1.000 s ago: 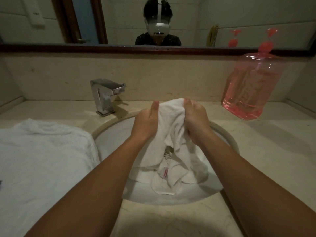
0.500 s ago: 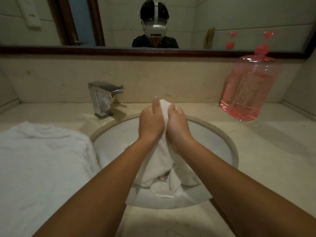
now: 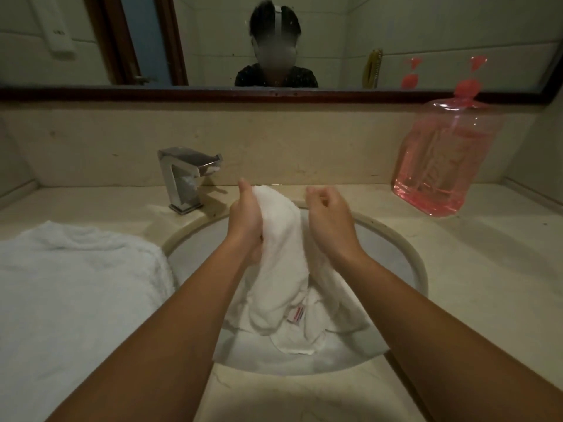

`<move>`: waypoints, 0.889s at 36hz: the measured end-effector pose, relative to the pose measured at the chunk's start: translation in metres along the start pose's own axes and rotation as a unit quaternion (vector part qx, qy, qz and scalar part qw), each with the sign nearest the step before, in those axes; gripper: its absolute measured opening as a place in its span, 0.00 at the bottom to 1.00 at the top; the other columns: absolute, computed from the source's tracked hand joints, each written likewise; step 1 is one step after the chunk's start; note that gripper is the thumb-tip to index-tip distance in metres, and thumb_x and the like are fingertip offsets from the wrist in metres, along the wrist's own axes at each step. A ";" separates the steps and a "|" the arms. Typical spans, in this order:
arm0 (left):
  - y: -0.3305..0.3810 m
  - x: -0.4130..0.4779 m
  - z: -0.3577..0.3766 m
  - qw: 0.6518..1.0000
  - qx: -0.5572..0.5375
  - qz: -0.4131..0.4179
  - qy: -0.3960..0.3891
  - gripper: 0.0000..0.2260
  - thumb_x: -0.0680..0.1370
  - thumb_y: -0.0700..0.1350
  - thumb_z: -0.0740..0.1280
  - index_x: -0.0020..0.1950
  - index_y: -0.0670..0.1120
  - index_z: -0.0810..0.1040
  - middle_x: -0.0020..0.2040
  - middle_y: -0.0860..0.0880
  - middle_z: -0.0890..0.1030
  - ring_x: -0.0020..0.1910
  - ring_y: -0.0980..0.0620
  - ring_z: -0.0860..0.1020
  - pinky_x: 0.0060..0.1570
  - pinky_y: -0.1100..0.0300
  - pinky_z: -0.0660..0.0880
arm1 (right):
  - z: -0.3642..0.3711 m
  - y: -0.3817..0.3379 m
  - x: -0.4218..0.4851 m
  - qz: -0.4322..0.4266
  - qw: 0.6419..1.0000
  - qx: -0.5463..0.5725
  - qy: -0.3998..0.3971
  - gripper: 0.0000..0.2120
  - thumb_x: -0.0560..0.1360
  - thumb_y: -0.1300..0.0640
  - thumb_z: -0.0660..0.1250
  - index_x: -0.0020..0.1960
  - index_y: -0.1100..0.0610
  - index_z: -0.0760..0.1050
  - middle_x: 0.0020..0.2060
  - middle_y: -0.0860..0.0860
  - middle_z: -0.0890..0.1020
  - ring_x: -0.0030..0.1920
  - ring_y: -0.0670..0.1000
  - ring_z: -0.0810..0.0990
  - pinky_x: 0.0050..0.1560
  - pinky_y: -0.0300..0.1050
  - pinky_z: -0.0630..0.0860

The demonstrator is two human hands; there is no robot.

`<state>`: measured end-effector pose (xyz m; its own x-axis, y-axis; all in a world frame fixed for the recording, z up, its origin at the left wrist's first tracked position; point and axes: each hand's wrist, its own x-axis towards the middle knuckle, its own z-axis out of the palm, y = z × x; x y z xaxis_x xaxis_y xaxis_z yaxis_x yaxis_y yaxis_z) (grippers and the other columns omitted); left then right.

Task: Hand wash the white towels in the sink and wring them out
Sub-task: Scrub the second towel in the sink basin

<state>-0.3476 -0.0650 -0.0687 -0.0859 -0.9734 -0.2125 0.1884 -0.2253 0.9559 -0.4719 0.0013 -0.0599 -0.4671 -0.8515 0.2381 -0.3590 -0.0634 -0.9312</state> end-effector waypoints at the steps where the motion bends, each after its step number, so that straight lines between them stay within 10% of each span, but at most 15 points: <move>1: 0.001 -0.003 0.001 1.000 -0.011 -0.006 -0.019 0.37 0.84 0.70 0.48 0.65 0.41 0.81 0.52 0.42 0.87 0.49 0.46 0.86 0.47 0.56 0.83 | 0.004 -0.003 -0.004 0.000 0.999 0.012 -0.042 0.15 0.87 0.43 0.59 0.56 0.51 0.79 0.53 0.47 0.83 0.54 0.49 0.81 0.55 0.48 0.75; 8: 0.004 -0.019 0.006 0.978 0.004 0.014 -0.210 0.37 0.88 0.62 0.42 0.65 0.37 0.81 0.55 0.41 0.87 0.53 0.48 0.87 0.51 0.57 0.83 | 0.003 0.001 -0.004 0.040 0.992 0.093 -0.081 0.19 0.84 0.39 0.65 0.61 0.54 0.77 0.52 0.49 0.85 0.52 0.47 0.85 0.57 0.48 0.82; 15: 0.005 -0.009 -0.001 0.943 0.169 0.282 0.041 0.25 0.89 0.55 0.52 0.44 0.50 0.83 0.43 0.54 0.81 0.44 0.59 0.76 0.48 0.59 0.71 | -0.003 0.009 0.002 0.081 0.975 0.159 -0.129 0.19 0.88 0.48 0.57 0.61 0.56 0.84 0.55 0.56 0.89 0.59 0.57 0.87 0.68 0.64 0.79; 20: 0.000 -0.007 0.000 0.957 0.206 0.191 -0.079 0.32 0.88 0.63 0.46 0.50 0.46 0.83 0.50 0.50 0.85 0.51 0.51 0.81 0.58 0.52 0.75 | -0.005 0.004 0.005 0.155 0.937 0.266 -0.165 0.23 0.90 0.48 0.53 0.65 0.62 0.81 0.57 0.60 0.88 0.59 0.57 0.87 0.62 0.53 0.82; 25: 0.003 -0.018 0.013 0.961 0.229 0.153 0.010 0.33 0.88 0.63 0.43 0.76 0.44 0.75 0.75 0.43 0.76 0.76 0.42 0.72 0.76 0.48 0.67 | -0.008 0.001 0.014 0.165 0.963 0.191 -0.097 0.24 0.89 0.45 0.56 0.64 0.61 0.82 0.55 0.57 0.89 0.56 0.56 0.88 0.63 0.57 0.82; 28: -0.001 -0.017 0.021 0.958 0.229 0.172 0.031 0.31 0.88 0.61 0.44 0.62 0.43 0.81 0.65 0.37 0.82 0.66 0.38 0.79 0.68 0.46 0.74 | 0.000 -0.002 0.018 0.121 0.984 0.123 -0.052 0.23 0.89 0.45 0.54 0.67 0.59 0.79 0.61 0.55 0.85 0.61 0.55 0.84 0.68 0.58 0.79; 32: -0.015 -0.017 0.035 0.952 0.237 0.194 0.016 0.26 0.89 0.59 0.47 0.73 0.45 0.75 0.70 0.42 0.79 0.70 0.42 0.77 0.70 0.51 0.72 | 0.026 -0.007 0.009 0.106 0.984 0.134 -0.044 0.20 0.89 0.46 0.53 0.70 0.59 0.72 0.57 0.53 0.81 0.57 0.53 0.80 0.60 0.48 0.75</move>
<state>-0.3827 -0.0438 -0.0721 -0.0694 -0.9817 0.1773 -0.2634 0.1895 0.9459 -0.4532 -0.0194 -0.0586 -0.4318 -0.9018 0.0172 -0.0305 -0.0045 -0.9995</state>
